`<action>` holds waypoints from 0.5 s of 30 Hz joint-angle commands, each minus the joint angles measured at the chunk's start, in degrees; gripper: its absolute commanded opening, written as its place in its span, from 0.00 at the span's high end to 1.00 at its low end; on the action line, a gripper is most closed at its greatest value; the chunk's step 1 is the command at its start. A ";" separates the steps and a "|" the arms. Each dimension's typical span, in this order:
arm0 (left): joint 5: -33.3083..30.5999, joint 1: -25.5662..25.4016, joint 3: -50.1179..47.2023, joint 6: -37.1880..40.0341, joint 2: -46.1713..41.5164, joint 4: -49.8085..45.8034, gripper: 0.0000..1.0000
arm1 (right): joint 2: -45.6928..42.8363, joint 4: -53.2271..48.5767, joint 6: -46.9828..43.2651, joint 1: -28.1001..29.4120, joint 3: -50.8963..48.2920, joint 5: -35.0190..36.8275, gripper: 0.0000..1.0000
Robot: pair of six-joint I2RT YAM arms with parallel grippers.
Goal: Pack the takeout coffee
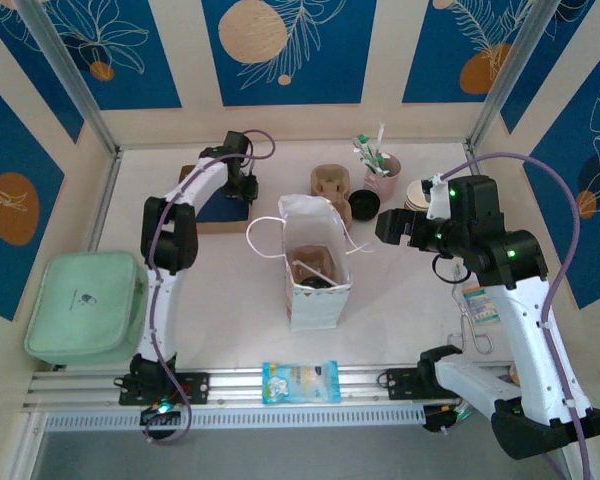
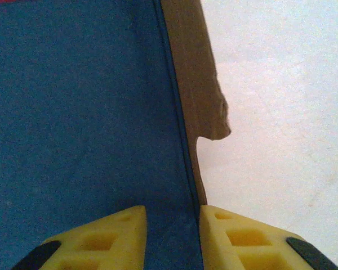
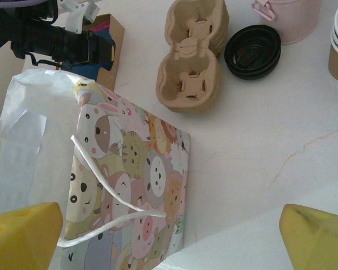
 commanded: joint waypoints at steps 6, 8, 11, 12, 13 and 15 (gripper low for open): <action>-0.94 0.91 1.73 0.99 2.39 -2.14 0.74 | -0.70 -1.24 0.31 -0.59 -0.08 -1.98 0.01; -0.93 0.98 1.73 1.03 2.17 -2.12 0.76 | -0.65 -1.24 0.30 -0.61 0.02 -2.07 0.01; -1.09 0.98 1.76 1.08 1.71 -2.13 0.80 | -0.57 -1.24 0.39 -0.61 0.13 -2.33 0.01; -1.10 0.95 1.74 1.04 1.49 -2.11 0.82 | -0.55 -1.24 0.39 -0.62 0.18 -2.41 0.01; -1.10 0.98 1.76 1.14 1.26 -2.14 0.83 | -0.55 -1.24 0.39 -0.63 0.27 -2.50 0.01; -1.18 0.91 1.68 1.29 0.77 -2.24 0.87 | -0.58 -1.15 0.45 -0.64 0.27 -2.59 0.01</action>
